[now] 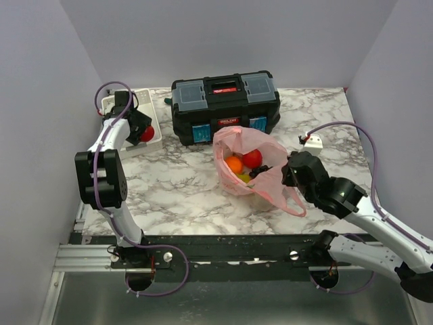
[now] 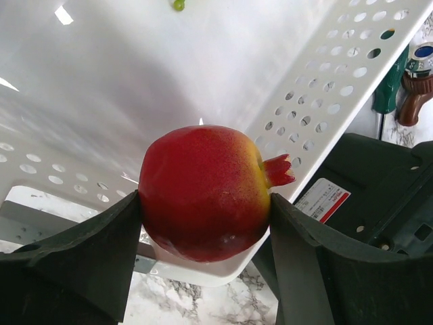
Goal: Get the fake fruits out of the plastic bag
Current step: Place the fake fruit in the bin, then take out the fake fruit from the plastic bag.
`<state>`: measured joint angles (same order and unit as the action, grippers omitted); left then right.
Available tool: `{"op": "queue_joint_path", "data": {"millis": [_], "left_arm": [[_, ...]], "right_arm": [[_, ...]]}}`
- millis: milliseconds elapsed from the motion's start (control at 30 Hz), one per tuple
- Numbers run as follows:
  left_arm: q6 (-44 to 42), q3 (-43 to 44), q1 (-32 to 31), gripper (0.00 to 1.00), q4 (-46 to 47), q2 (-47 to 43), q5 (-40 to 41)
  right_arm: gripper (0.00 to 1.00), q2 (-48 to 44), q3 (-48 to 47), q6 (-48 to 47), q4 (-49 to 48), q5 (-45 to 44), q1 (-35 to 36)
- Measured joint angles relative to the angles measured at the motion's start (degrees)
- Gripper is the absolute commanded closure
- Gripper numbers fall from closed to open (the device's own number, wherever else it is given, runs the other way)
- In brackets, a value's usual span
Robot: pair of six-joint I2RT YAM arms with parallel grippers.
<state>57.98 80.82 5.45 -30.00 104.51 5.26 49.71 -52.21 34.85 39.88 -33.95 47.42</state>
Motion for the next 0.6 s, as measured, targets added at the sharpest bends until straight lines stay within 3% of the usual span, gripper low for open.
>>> {"op": "queue_joint_path", "data": {"millis": [167,367,600], "left_arm": [[-0.1,-0.8,0.0,0.01,0.2,-0.3,-0.7],[-0.5,-6.1,0.0,0.01,0.5,-6.5,-3.6],[-3.4,-13.6,-3.5,0.03,2.2,-22.8,-8.8]], "right_arm": [[0.99,0.3,0.0,0.0,0.0,0.0,0.0],[0.99,4.8,-1.4,0.0,0.0,-0.1,0.0],[0.99,13.0,-8.5,-3.6,0.0,-0.9,-0.2]]}}
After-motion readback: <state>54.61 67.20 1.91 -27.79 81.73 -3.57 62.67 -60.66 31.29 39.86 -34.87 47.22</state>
